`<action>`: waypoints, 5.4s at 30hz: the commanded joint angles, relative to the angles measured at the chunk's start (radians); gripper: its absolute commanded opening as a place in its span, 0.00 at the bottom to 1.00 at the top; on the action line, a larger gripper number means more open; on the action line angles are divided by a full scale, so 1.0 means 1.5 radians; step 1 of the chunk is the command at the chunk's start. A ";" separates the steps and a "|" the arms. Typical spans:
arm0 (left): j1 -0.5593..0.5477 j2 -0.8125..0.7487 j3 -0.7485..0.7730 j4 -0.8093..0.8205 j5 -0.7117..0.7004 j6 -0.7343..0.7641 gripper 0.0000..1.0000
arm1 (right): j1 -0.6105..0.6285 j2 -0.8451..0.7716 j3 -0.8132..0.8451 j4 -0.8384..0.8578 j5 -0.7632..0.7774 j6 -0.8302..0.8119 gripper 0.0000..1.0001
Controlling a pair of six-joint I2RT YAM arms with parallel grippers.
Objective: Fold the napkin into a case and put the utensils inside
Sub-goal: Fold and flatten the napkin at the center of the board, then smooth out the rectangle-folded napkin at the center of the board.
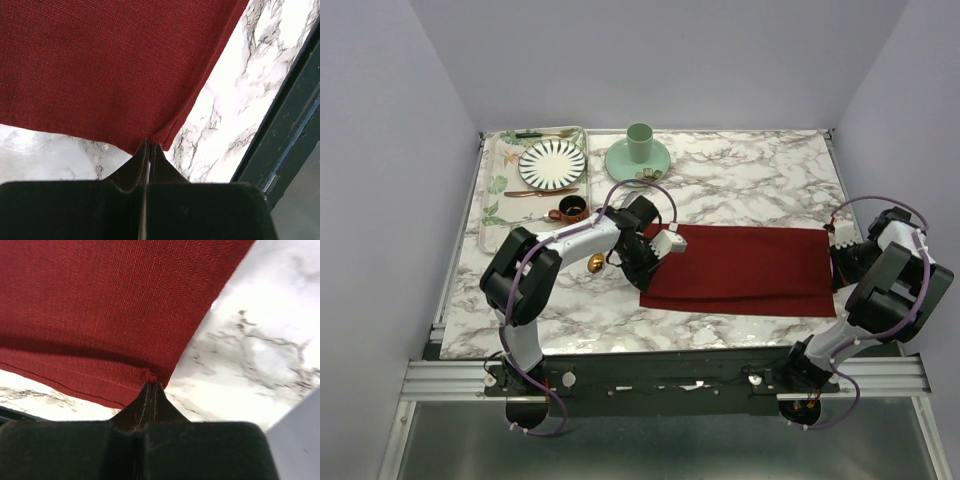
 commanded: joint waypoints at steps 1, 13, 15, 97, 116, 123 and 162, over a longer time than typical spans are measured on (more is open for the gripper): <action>0.000 -0.035 0.030 -0.022 -0.012 0.000 0.00 | -0.006 -0.047 0.047 -0.055 -0.018 -0.003 0.01; 0.000 -0.087 0.007 -0.050 -0.018 0.008 0.00 | -0.006 -0.115 0.001 -0.096 -0.007 -0.024 0.01; 0.000 -0.086 0.003 -0.041 -0.016 0.006 0.00 | -0.007 -0.116 -0.021 -0.085 -0.001 -0.027 0.01; -0.018 0.028 -0.012 0.014 -0.046 -0.017 0.39 | -0.036 0.023 0.011 -0.038 -0.007 0.015 0.40; 0.031 -0.159 0.185 0.260 -0.093 -0.227 0.99 | 0.107 -0.135 0.360 -0.007 -0.529 0.357 1.00; 0.050 -0.130 0.124 0.421 0.012 -0.356 0.99 | 0.210 -0.173 0.175 0.279 -0.423 0.607 1.00; 0.101 0.283 -0.025 0.992 0.053 -1.035 0.99 | 0.320 0.232 0.000 0.574 -0.476 1.004 1.00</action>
